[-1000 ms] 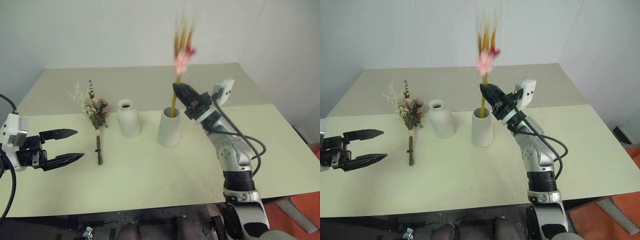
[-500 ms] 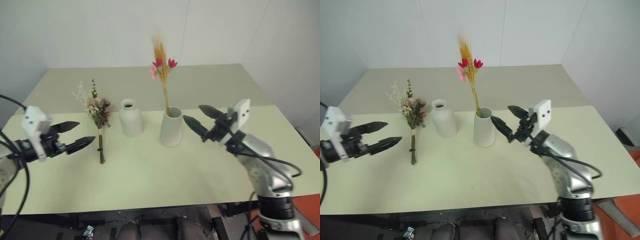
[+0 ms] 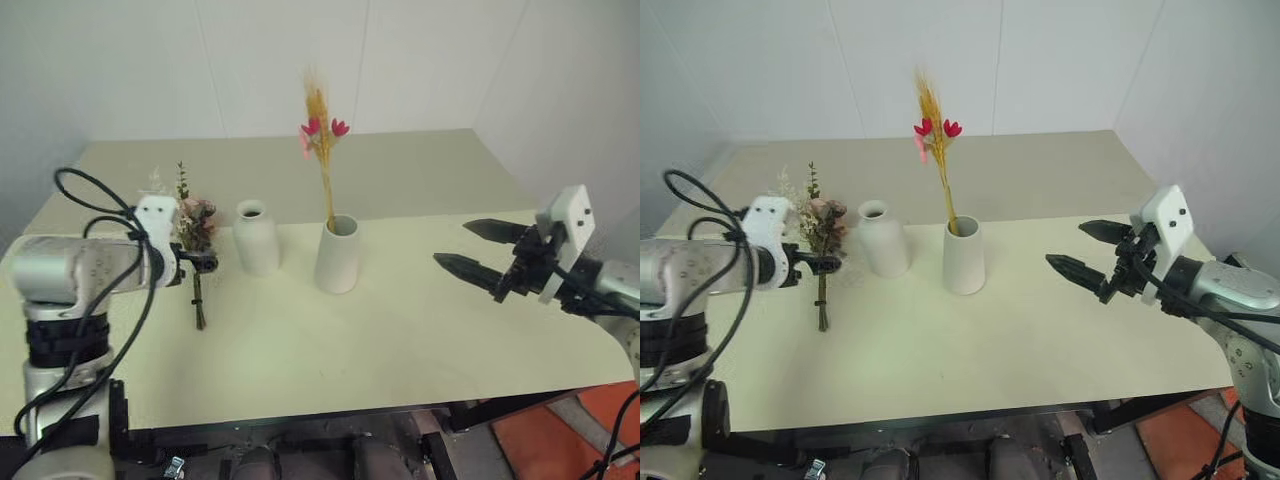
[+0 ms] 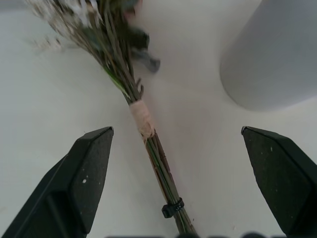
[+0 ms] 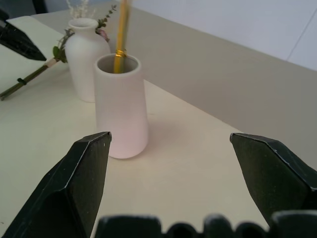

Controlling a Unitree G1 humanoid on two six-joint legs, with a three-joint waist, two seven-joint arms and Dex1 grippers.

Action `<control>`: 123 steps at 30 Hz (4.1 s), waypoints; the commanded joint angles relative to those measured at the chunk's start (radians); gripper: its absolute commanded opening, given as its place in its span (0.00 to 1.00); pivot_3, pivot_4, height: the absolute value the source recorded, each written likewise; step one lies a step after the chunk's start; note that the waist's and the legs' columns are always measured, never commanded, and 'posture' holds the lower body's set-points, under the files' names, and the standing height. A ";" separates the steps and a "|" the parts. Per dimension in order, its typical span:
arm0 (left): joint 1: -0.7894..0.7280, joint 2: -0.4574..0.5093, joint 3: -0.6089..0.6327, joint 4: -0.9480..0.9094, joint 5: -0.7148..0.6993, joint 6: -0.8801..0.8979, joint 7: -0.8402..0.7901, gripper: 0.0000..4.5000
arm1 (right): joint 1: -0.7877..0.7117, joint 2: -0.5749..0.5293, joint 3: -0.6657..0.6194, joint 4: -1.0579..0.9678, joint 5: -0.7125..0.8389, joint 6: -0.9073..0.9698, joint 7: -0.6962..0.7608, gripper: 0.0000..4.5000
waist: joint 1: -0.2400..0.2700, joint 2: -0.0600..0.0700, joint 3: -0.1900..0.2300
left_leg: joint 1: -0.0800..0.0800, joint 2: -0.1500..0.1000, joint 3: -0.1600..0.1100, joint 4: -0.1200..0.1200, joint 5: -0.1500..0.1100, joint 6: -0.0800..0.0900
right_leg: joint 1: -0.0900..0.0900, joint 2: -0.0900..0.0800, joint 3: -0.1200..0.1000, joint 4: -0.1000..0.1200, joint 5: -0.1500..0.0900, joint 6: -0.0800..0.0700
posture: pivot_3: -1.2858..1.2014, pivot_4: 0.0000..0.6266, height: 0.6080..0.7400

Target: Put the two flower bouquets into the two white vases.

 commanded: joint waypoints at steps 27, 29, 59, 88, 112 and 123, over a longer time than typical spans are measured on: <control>-0.314 -0.147 0.067 0.627 0.276 -0.326 0.104 0.03 | 0.141 -0.010 -0.164 -0.117 0.013 -0.080 0.085 1.00 | 0.027 -0.001 0.000 | -0.008 -0.002 0.000 0.000 0.000 0.000 | 0.000 -0.002 -0.001 -0.010 0.003 0.004 | 0.52 0.24 1.00; -0.317 -0.145 0.106 0.646 0.286 -0.384 0.139 0.03 | 0.170 -0.017 -0.204 -0.129 0.048 -0.080 0.128 1.00 | 0.027 -0.001 0.000 | -0.008 -0.002 0.000 0.000 0.000 0.000 | -0.001 -0.003 -0.001 -0.011 0.003 0.004 | 0.52 0.24 1.00; -0.445 -0.210 0.246 0.832 -0.195 -1.202 -0.897 0.03 | 0.427 0.064 -0.289 -0.292 0.050 -0.163 0.105 1.00 | 0.047 -0.002 0.000 | -0.007 -0.002 0.000 0.002 0.001 -0.002 | 0.004 -0.003 -0.001 -0.012 0.004 0.005 | 0.52 0.24 1.00; -0.371 -0.279 0.036 1.000 0.102 -1.664 -1.116 0.03 | 0.474 0.092 -0.275 -0.315 0.050 -0.199 0.051 1.00 | 0.052 -0.002 0.000 | -0.007 -0.003 0.000 0.002 -0.001 -0.001 | 0.004 -0.003 0.000 -0.013 0.003 0.007 | 0.52 0.24 1.00; -0.021 -0.101 0.049 0.553 0.066 -1.449 -1.044 0.81 | 0.415 0.066 -0.213 -0.253 0.002 -0.206 0.082 1.00 | 0.050 -0.002 0.000 | -0.005 -0.002 0.001 0.003 -0.001 -0.002 | 0.005 -0.003 0.001 -0.011 0.003 0.007 | 0.52 0.24 1.00; 0.236 0.253 0.165 0.363 -0.011 -1.364 -1.216 0.81 | 0.411 0.051 -0.220 -0.226 -0.016 -0.206 0.103 1.00 | 0.044 -0.002 0.000 | -0.003 0.000 0.001 0.003 -0.001 -0.002 | 0.005 -0.002 0.000 -0.010 0.002 0.005 | 0.52 0.24 1.00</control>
